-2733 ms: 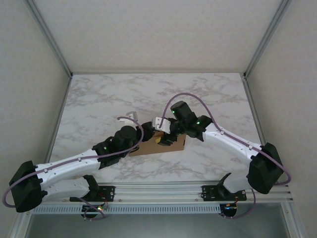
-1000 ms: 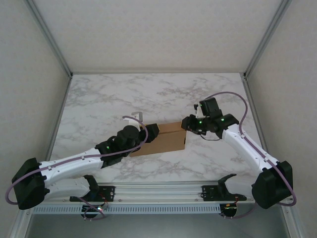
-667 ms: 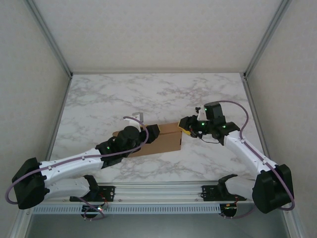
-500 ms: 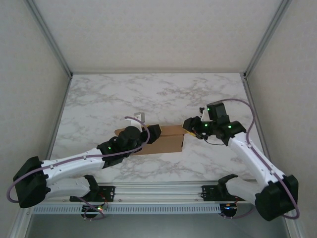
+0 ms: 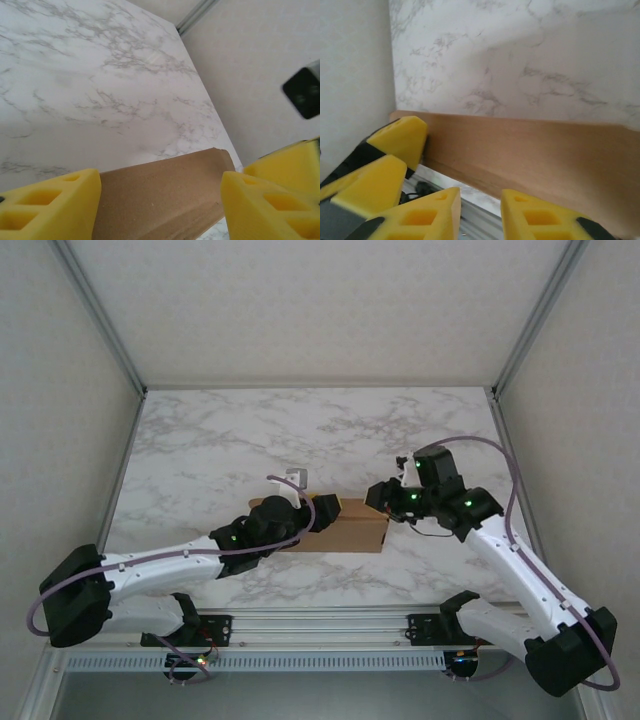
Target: Fold the paper box
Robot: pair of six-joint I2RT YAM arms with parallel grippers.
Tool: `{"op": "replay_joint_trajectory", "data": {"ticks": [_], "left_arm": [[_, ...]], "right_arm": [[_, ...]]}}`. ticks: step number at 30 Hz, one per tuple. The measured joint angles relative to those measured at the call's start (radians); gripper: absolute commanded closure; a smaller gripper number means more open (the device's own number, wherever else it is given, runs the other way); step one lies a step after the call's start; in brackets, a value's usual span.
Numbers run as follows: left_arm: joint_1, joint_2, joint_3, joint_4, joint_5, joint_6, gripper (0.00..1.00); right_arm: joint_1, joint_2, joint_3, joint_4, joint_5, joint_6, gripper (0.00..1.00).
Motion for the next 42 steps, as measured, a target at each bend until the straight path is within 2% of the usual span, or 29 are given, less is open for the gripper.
{"op": "replay_joint_trajectory", "data": {"ticks": [10,17,22,30,35,42], "left_arm": [[-0.002,0.003,0.005,0.000,0.008,-0.019,0.35],[-0.002,-0.001,0.009,-0.010,0.008,-0.026,0.32],[0.003,-0.028,0.045,-0.116,0.009,-0.018,0.27],[0.140,-0.193,0.073,-0.354,0.026,-0.019,0.28],[0.236,-0.346,0.026,-0.412,0.027,-0.057,0.28],[0.267,-0.373,-0.064,-0.449,0.042,-0.090,0.28]], "right_arm": [[0.013,0.017,-0.068,0.155,-0.066,0.121,0.78],[0.033,0.048,-0.087,0.179,-0.052,0.132,0.79],[0.054,0.049,-0.110,0.178,-0.014,0.108,0.80],[0.058,0.038,-0.127,0.210,0.003,0.092,0.80],[0.059,0.031,-0.134,0.215,0.009,0.084,0.80],[0.060,0.021,-0.147,0.232,0.009,0.084,0.79]]}}
